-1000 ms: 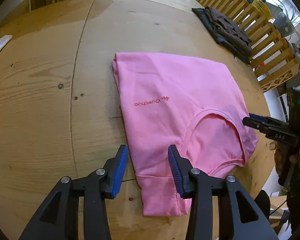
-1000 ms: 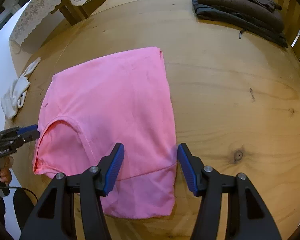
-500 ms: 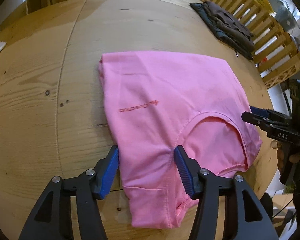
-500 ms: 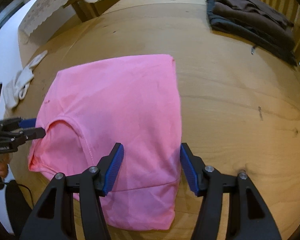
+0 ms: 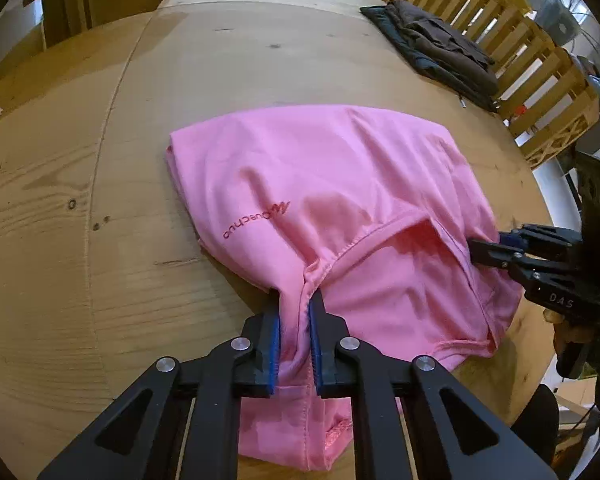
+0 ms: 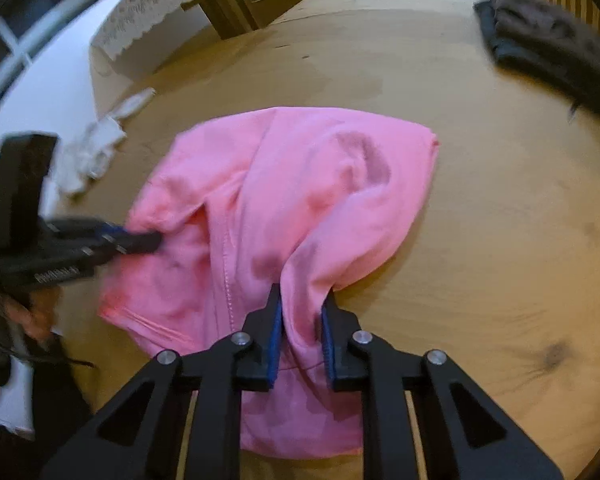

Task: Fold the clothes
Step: 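Grasp the folded pink shirt at its middle with both grippers and lift it, then carry the pink shirt with both grippers onto the dark folded garment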

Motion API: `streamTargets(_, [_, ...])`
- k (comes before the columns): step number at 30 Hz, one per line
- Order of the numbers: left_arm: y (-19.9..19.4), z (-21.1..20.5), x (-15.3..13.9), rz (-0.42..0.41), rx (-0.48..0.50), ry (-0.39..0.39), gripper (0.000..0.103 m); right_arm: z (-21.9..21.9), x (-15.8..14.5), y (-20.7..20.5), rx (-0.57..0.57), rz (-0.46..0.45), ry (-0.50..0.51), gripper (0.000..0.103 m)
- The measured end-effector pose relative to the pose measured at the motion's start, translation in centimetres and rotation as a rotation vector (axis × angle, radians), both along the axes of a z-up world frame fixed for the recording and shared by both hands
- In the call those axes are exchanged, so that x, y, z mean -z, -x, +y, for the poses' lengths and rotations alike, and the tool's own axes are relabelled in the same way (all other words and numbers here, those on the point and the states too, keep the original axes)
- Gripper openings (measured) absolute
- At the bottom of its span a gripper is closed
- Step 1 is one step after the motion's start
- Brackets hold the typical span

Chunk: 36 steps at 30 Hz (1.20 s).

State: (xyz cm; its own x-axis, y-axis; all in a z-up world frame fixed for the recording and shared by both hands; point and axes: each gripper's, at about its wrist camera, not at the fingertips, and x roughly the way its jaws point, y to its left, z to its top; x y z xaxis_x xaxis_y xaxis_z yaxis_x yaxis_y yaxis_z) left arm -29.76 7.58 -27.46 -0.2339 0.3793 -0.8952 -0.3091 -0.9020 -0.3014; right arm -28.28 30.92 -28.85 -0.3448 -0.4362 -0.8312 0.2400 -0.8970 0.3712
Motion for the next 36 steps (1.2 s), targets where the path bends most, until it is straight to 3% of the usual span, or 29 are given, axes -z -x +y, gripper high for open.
streamTargets(3, [-0.2,0.9,-0.6,-0.017,-0.003,-0.074,0.010,-0.4,-1.2,0.0,0.016,0.033,0.069,0.014])
streamTargets(7, [0.1,3.0,-4.1,0.047,0.051,-0.125,0.010,0.7,-4.9,0.6,0.050,0.116,0.102,0.013])
streamTargets(13, [5.1,7.8,-10.7,0.165,0.119,-0.180,0.010,7.2,-12.1,4.4,0.153,0.241,0.081,0.012])
streamTargets(20, [15.7,17.5,-17.0,0.293,0.245,-0.239,0.010,17.2,-19.0,12.4,0.274,0.355,-0.009,0.012])
streamTargets(28, [27.0,28.9,-21.0,0.376,0.317,-0.240,0.010,25.4,-22.2,21.9,0.346,0.397,-0.131,0.011])
streamTargets(30, [28.6,30.8,-21.0,0.380,0.335,-0.251,0.010,27.2,-21.6,23.6,0.356,0.383,-0.176,0.011])
streamTargets(32, [30.2,32.4,-19.2,0.366,0.337,-0.241,0.010,28.7,-19.5,25.4,0.367,0.349,-0.251,0.011])
streamTargets(34, [31.8,33.4,-15.2,0.311,0.311,-0.211,0.010,30.3,-14.5,27.2,0.374,0.222,-0.337,0.011])
streamTargets(36, [33.4,33.9,-9.3,0.167,0.282,-0.155,0.010,31.3,-10.5,27.7,0.386,0.101,-0.383,0.011])
